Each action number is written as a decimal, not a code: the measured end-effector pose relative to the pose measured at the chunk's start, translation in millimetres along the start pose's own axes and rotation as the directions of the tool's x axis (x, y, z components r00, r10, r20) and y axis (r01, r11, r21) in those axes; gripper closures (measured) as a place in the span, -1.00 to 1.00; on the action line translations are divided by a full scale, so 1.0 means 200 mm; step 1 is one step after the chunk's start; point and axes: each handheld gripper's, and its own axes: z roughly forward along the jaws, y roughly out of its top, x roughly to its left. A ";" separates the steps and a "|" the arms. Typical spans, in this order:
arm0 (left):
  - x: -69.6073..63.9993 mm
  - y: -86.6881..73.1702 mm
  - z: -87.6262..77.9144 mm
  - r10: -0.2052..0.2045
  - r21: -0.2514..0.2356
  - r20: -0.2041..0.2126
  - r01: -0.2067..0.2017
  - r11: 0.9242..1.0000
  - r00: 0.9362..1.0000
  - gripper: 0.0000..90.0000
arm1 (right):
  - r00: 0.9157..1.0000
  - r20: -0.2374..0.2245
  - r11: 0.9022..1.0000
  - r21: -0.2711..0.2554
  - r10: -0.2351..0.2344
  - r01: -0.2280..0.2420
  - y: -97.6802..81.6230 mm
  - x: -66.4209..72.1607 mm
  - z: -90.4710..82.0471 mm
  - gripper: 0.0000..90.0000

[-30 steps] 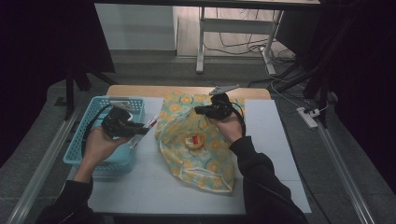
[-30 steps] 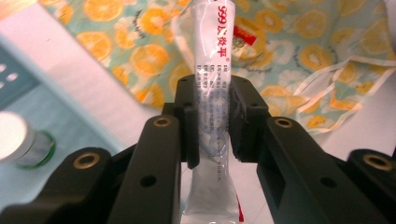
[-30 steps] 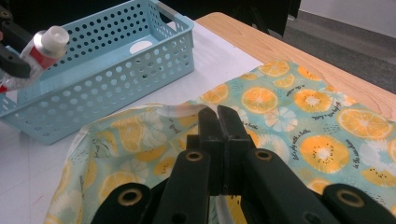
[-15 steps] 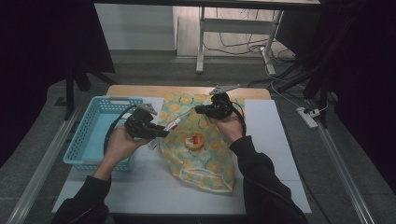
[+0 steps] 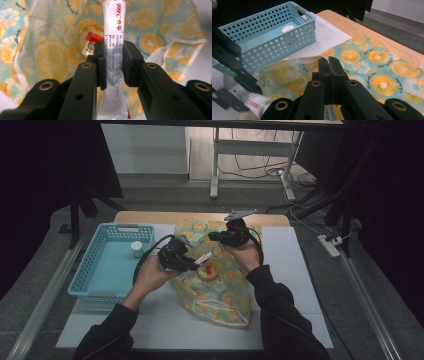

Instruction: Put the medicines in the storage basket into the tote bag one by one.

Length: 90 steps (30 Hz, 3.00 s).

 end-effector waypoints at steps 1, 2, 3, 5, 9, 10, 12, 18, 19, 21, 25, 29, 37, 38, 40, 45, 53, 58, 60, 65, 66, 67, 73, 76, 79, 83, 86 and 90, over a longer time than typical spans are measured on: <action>0.00 0.01 0.02 0.003 0.004 -0.009 -0.003 1.000 1.000 0.67 | 1.000 0.000 1.000 -0.001 0.000 0.000 0.00 0.00 0.00 1.00; 0.00 0.01 0.03 0.005 0.006 -0.012 -0.005 1.000 1.000 0.67 | 1.000 -0.001 1.000 -0.002 0.000 0.000 0.00 0.00 0.00 1.00; 0.00 0.01 0.05 0.004 0.007 -0.010 -0.004 1.000 1.000 0.67 | 1.000 0.000 1.000 -0.002 0.002 -0.002 0.00 0.00 0.00 1.00; 0.00 0.02 0.08 0.004 0.005 -0.015 -0.004 1.000 1.000 0.67 | 1.000 0.002 1.000 -0.002 0.004 -0.004 0.00 0.00 0.00 1.00; 0.01 0.03 0.12 0.003 0.006 -0.035 -0.003 1.000 0.999 0.67 | 1.000 0.001 1.000 -0.003 0.003 -0.003 0.00 0.00 0.00 1.00; 0.02 0.03 0.13 0.002 0.006 -0.041 -0.002 1.000 0.999 0.67 | 1.000 0.000 1.000 -0.003 0.002 -0.002 0.00 0.00 0.00 1.00; 0.02 0.03 0.15 -0.004 0.011 -0.061 0.005 1.000 0.998 0.67 | 1.000 0.000 1.000 -0.003 0.002 -0.002 0.00 0.00 0.01 1.00; 0.06 0.03 0.21 -0.022 0.029 -0.093 0.025 0.999 0.995 0.67 | 1.000 0.001 1.000 0.000 0.003 -0.003 -0.01 0.01 0.02 1.00; 0.07 0.03 0.22 -0.026 0.028 -0.102 0.029 0.999 0.994 0.67 | 1.000 0.002 1.000 0.000 0.002 -0.002 -0.01 0.01 0.02 1.00; 0.09 0.02 0.23 -0.028 0.034 -0.108 0.032 0.999 0.994 0.67 | 1.000 0.002 1.000 0.000 0.003 -0.003 -0.01 0.01 0.02 1.00; 0.11 0.02 0.26 -0.044 0.035 -0.129 0.049 0.998 0.991 0.67 | 1.000 0.002 1.000 0.003 0.002 -0.002 -0.01 0.01 0.03 1.00; 0.13 0.01 0.29 -0.039 0.047 -0.149 0.046 0.998 0.988 0.67 | 1.000 0.003 1.000 0.005 0.000 0.000 -0.02 0.00 0.03 1.00; 0.17 -0.01 0.36 -0.032 0.073 -0.187 0.047 0.996 0.982 0.66 | 1.000 0.003 1.000 0.016 0.005 -0.005 -0.03 0.00 0.06 1.00; 0.17 -0.01 0.36 -0.039 0.071 -0.189 0.053 0.996 0.981 0.66 | 1.000 0.001 1.000 0.015 0.007 -0.007 -0.03 0.01 0.06 1.00; 0.18 -0.01 0.37 -0.046 0.067 -0.192 0.060 0.996 0.980 0.66 | 1.000 0.001 1.000 0.019 0.006 -0.007 -0.03 0.00 0.06 1.00; 0.19 -0.02 0.38 -0.044 0.067 -0.200 0.058 0.996 0.979 0.64 | 1.000 0.003 1.000 0.023 0.007 -0.007 -0.03 0.00 0.07 1.00; 0.19 -0.02 0.34 -0.039 0.033 -0.194 0.046 0.998 0.980 0.53 | 1.000 0.004 1.000 0.017 0.010 -0.010 -0.03 0.00 0.07 1.00; 0.17 -0.02 0.30 -0.041 0.009 -0.171 0.043 0.999 0.984 0.44 | 1.000 0.004 1.000 0.013 0.010 -0.011 -0.03 0.00 0.06 1.00; 0.17 -0.02 0.29 -0.049 0.001 -0.150 0.050 0.999 0.988 0.37 | 1.000 0.004 1.000 0.015 0.012 -0.012 -0.03 0.00 0.06 1.00; 0.16 -0.03 0.25 -0.064 -0.033 -0.116 0.060 0.998 0.991 0.21 | 1.000 0.005 1.000 0.018 0.017 -0.017 -0.04 0.00 0.06 1.00; 0.15 -0.03 0.24 -0.068 -0.046 -0.096 0.064 0.997 0.993 0.18 | 1.000 0.005 1.000 0.018 0.017 -0.018 -0.04 0.00 0.06 1.00; 0.15 -0.03 0.23 -0.074 -0.058 -0.083 0.069 0.996 0.994 0.13 | 1.000 0.004 1.000 0.017 0.017 -0.017 -0.04 -0.01 0.07 1.00; 0.13 -0.05 0.17 -0.065 -0.069 -0.058 0.061 0.996 0.996 -0.16 | 1.000 0.008 1.000 0.020 0.020 -0.020 -0.05 -0.01 0.06 1.00; 0.14 -0.06 0.12 -0.084 -0.113 0.002 0.084 0.990 0.996 -0.31 | 1.000 0.008 1.000 0.020 0.023 -0.023 -0.05 -0.01 0.06 1.00; 0.15 -0.07 0.07 -0.097 -0.144 0.020 0.099 0.985 0.995 -0.47 | 1.000 0.007 1.000 0.019 0.020 -0.020 -0.05 -0.01 0.06 1.00; 0.16 -0.10 0.01 -0.090 -0.166 -0.005 0.088 0.982 0.996 -0.63 | 1.000 0.007 1.000 0.020 0.022 -0.023 -0.05 -0.01 0.06 1.00; 0.17 -0.12 -0.04 -0.092 -0.193 -0.019 0.087 0.977 0.996 -0.75 | 1.000 0.005 1.000 0.020 0.022 -0.022 -0.05 -0.01 0.06 1.00; 0.20 -0.17 -0.09 -0.090 -0.230 -0.031 0.081 0.970 0.995 -0.88 | 1.000 0.003 1.000 0.020 0.020 -0.020 -0.05 -0.01 0.06 1.00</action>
